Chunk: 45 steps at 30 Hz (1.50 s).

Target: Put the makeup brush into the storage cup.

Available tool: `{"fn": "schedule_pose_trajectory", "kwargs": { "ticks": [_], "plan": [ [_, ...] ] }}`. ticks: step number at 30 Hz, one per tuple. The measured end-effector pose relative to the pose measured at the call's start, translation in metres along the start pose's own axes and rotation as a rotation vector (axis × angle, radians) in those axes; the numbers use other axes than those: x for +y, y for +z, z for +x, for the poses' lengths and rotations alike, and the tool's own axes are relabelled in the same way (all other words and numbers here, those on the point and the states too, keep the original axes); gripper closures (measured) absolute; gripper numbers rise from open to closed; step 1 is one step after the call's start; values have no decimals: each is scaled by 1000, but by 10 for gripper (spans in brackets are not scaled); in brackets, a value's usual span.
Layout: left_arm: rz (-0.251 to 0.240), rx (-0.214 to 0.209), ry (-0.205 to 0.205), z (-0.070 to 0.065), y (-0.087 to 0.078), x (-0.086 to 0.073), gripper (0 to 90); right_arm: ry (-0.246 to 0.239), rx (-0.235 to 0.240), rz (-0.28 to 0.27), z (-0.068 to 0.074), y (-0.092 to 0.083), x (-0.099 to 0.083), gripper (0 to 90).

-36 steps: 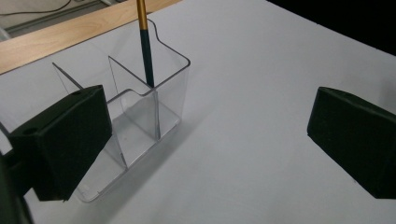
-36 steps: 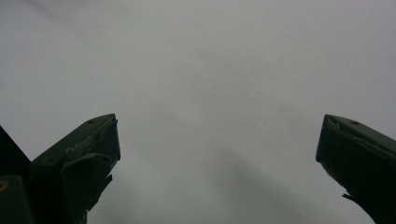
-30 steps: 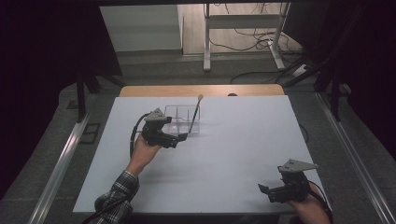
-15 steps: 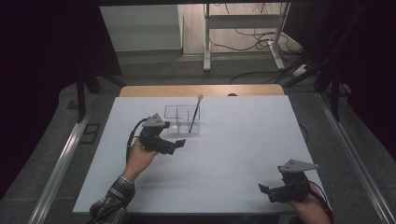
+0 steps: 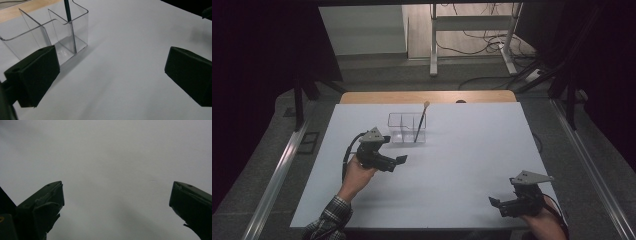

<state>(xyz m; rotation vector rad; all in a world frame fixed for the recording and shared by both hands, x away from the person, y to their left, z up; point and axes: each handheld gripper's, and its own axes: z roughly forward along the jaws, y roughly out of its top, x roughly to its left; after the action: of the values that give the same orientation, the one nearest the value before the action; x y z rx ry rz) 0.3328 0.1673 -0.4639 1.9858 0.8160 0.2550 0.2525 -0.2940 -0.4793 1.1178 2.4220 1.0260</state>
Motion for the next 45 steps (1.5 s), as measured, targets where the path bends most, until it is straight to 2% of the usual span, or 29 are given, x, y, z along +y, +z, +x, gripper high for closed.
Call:
{"fn": "schedule_pose_trajectory", "kwargs": {
  "ticks": [8,19,31,45],
  "plan": [
    [-7,-2,-17,-3,-7,-6,0,2,-1,-3,-1,0,0,0],
    [19,13,-6,-7,-12,-16,0,17,-5,-12,-2,-1,0,0],
    [7,18,-9,-13,-22,-23,0,22,-6,-12,-2,-1,0,0],
    [-8,27,-29,-19,-36,-36,0,22,-8,-17,-3,-2,0,0]
  ]
}}
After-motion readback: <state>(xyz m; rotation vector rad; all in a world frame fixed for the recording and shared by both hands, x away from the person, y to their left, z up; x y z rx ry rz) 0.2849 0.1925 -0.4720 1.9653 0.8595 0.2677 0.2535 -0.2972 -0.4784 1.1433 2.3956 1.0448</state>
